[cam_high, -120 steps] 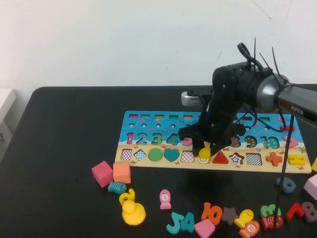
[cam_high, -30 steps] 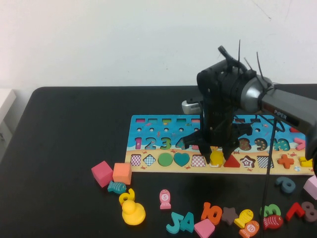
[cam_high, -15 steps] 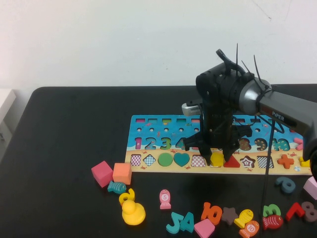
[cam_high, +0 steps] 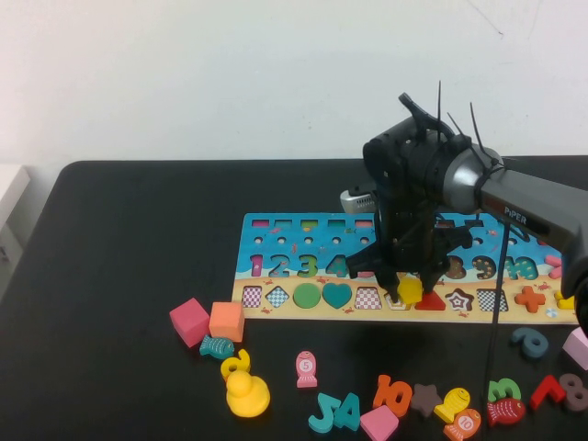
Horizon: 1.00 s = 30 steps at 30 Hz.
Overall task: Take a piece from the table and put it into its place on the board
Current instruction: Place the "Pentagon" into the hole of the Pentagon
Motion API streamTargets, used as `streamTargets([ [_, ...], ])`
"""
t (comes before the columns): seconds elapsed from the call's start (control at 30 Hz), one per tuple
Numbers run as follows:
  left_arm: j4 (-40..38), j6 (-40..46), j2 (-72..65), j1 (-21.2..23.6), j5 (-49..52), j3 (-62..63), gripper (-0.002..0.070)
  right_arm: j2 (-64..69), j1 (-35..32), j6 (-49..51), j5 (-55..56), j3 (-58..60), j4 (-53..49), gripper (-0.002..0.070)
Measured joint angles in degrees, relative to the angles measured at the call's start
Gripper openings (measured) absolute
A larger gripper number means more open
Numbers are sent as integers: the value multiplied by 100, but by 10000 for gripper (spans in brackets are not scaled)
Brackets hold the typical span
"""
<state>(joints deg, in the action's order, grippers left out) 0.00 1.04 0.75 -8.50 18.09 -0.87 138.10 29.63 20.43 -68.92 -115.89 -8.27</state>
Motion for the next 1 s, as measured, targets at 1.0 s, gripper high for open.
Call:
streamTargets([
  [1.0,0,0,0,0,3,0,-1,61,0,530,95,-29,395,377],
])
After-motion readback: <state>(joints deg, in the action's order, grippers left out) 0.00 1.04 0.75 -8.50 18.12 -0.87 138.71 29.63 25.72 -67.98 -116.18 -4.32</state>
